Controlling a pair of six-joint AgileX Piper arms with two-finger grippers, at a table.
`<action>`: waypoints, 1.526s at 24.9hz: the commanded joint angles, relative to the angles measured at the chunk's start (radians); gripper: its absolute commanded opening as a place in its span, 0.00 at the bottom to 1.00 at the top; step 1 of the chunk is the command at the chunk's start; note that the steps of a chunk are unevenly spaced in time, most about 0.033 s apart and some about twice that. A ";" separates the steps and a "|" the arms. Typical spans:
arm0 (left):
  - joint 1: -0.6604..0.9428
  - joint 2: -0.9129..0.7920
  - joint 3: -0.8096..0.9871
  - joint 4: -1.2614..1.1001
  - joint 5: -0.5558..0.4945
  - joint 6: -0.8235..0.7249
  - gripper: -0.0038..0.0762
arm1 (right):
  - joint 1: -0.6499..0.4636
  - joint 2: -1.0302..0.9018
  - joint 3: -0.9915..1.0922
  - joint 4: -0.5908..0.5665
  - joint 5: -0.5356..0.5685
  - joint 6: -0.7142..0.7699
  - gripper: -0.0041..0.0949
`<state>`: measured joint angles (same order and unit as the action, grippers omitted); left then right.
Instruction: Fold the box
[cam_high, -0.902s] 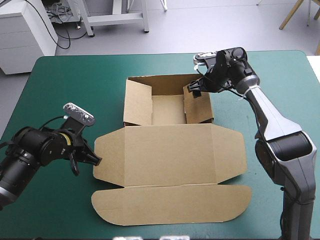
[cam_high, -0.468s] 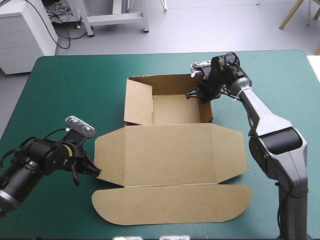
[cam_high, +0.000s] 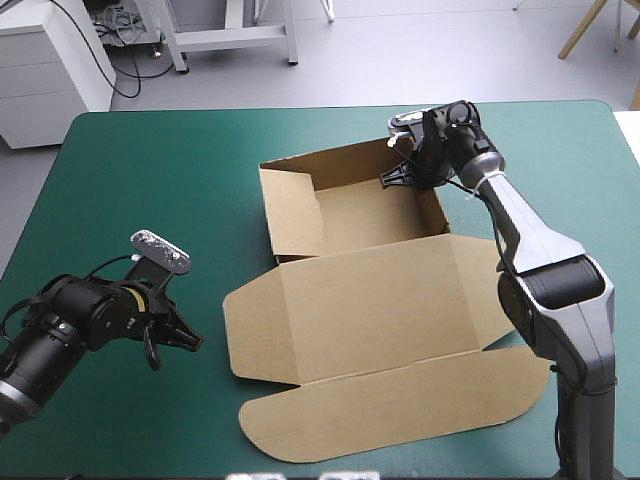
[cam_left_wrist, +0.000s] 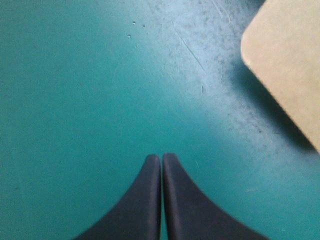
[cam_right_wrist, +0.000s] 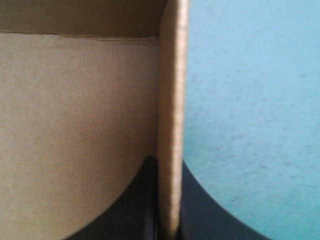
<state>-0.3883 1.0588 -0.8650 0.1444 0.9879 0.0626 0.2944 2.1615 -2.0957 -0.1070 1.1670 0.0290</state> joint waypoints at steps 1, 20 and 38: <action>-0.005 -0.018 -0.024 0.006 -0.036 -0.023 0.04 | -0.039 -0.081 -0.052 -0.232 -0.038 0.036 0.02; -0.005 -0.018 -0.024 0.011 0.003 -0.027 0.04 | -0.654 -0.072 -0.046 -0.227 -0.023 0.149 0.02; -0.005 -0.018 -0.024 0.011 -0.016 -0.027 0.04 | -0.762 -0.060 0.021 -0.193 -0.093 0.043 0.61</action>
<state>-0.3883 1.0588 -0.8650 0.1451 1.0077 0.0444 -0.4561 2.1605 -2.0486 -0.2596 1.1046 0.1025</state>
